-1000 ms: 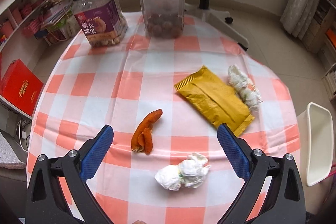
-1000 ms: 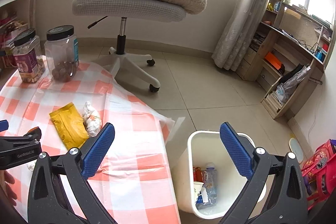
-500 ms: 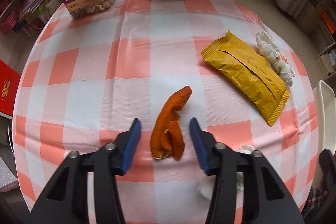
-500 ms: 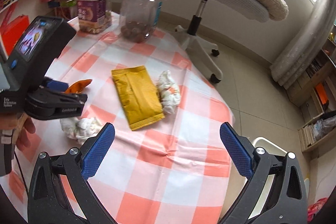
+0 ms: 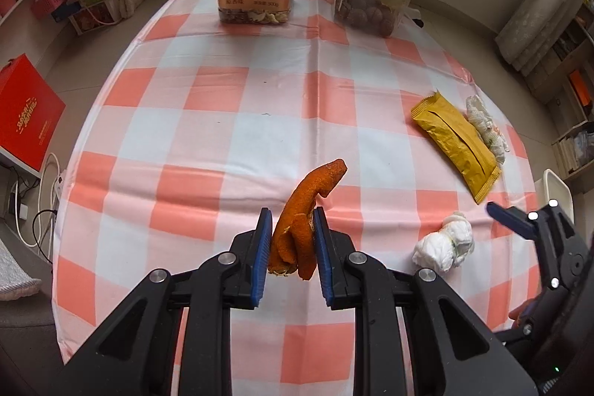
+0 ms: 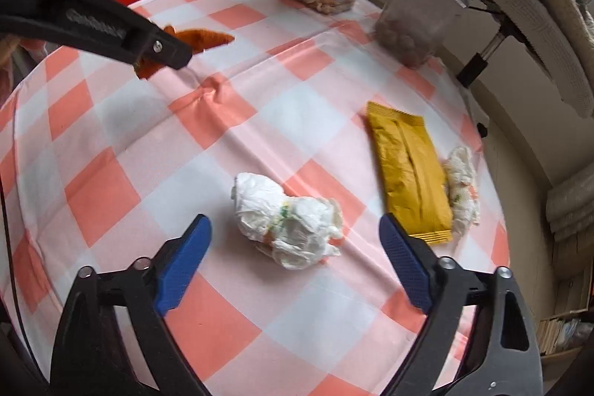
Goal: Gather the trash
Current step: 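Grasp the crumpled white tissue with the right gripper while the left holds the peel, then carry the tissue to the bin and drop it with the right gripper while the left holds the peel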
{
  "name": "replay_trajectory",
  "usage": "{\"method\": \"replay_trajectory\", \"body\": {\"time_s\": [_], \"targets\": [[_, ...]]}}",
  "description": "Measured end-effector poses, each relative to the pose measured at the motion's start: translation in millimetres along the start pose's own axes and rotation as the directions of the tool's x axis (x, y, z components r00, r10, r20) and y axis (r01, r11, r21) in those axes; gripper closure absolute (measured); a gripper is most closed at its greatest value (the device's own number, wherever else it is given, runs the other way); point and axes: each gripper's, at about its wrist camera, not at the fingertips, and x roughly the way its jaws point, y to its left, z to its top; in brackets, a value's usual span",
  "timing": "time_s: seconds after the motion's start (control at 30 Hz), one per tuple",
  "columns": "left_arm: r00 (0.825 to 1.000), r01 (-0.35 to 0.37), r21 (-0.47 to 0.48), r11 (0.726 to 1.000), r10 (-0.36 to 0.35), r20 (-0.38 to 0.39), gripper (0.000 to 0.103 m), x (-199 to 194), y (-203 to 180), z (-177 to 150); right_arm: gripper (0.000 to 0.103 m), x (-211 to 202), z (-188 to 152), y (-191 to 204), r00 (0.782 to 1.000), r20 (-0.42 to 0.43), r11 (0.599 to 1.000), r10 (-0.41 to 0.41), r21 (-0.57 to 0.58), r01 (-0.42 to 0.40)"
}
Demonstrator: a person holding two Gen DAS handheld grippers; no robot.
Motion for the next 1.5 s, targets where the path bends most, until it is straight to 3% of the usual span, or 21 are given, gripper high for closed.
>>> {"method": "replay_trajectory", "body": {"time_s": [0.03, 0.1, 0.3, 0.5, 0.67, 0.9, 1.0, 1.07, 1.13, 1.2, 1.23, 1.27, 1.37, 1.43, 1.5], "targets": [[1.000, -0.002, -0.005, 1.000, 0.002, 0.005, 0.080, -2.6, 4.4, -2.3, 0.044, 7.3, 0.6, 0.4, 0.999, -0.028, 0.999, 0.030, 0.016, -0.030], [1.000, -0.003, -0.022, 1.000, 0.003, 0.017, 0.080, -9.0, 11.7, -5.3, 0.057, 8.8, 1.8, -4.0, 0.996, -0.019, 0.994, 0.085, 0.076, -0.083], [0.997, -0.010, -0.073, 0.997, 0.015, 0.075, 0.080, -22.1, 27.1, -3.8, 0.060, -6.9, 18.3, -20.3, 0.993, 0.065, 0.966, 0.097, 0.233, -0.110], [0.984, -0.037, -0.094, 0.995, 0.053, 0.173, 0.080, -43.9, 24.5, -0.4, 0.060, -47.7, 34.1, -35.8, 0.975, 0.220, 0.940, 0.031, 0.326, -0.103], [0.946, -0.082, -0.103, 0.991, 0.110, 0.306, 0.079, -75.9, 7.3, -0.9, 0.060, -76.2, 35.6, -46.4, 0.948, 0.298, 0.914, -0.115, 0.404, -0.016], [0.883, -0.114, -0.134, 0.984, 0.162, 0.441, 0.078, -109.7, -21.5, -8.3, 0.059, -105.6, 24.6, -62.2, 0.912, 0.343, 0.866, -0.225, 0.499, 0.026], [0.865, -0.121, -0.134, 0.984, 0.171, 0.472, 0.078, -115.8, -32.1, -10.7, 0.058, -115.3, 19.6, -66.3, 0.901, 0.355, 0.853, -0.251, 0.521, 0.032], [0.863, -0.119, -0.119, 0.986, 0.162, 0.479, 0.078, -117.0, -39.3, -11.5, 0.058, -119.7, 16.9, -67.1, 0.896, 0.357, 0.850, -0.264, 0.525, 0.042], [0.867, -0.110, -0.103, 0.989, 0.146, 0.477, 0.078, -116.3, -43.3, -11.3, 0.058, -123.8, 13.2, -70.5, 0.891, 0.361, 0.846, -0.275, 0.531, 0.046], [0.888, -0.086, -0.085, 0.993, 0.115, 0.444, 0.078, -110.7, -39.7, -5.2, 0.058, -127.0, 9.4, -75.2, 0.892, 0.358, 0.840, -0.277, 0.540, 0.044], [0.916, -0.075, -0.054, 0.996, 0.091, 0.391, 0.073, -101.5, -38.0, 0.9, 0.058, -128.3, 7.3, -78.2, 0.892, 0.355, 0.835, -0.280, 0.548, 0.044], [0.948, -0.067, -0.025, 0.997, 0.071, 0.312, 0.058, -88.7, -34.9, 6.4, 0.058, -129.2, 5.4, -82.2, 0.893, 0.352, 0.830, -0.281, 0.556, 0.042], [0.993, -0.050, -0.064, 0.997, 0.057, 0.104, 0.050, -47.4, -9.1, 10.8, 0.058, -129.4, 2.1, -90.0, 0.897, 0.343, 0.819, -0.279, 0.572, 0.036], [0.999, -0.026, -0.083, 0.996, 0.023, -0.033, 0.050, -17.3, 5.4, 8.7, 0.058, -129.8, 0.9, -90.4, 0.899, 0.339, 0.820, -0.276, 0.571, 0.036], [0.996, -0.057, -0.114, 0.992, 0.049, -0.069, 0.050, -0.1, 19.7, 5.8, 0.058, -130.5, 0.4, -91.0, 0.899, 0.339, 0.822, -0.278, 0.569, 0.040]]}}
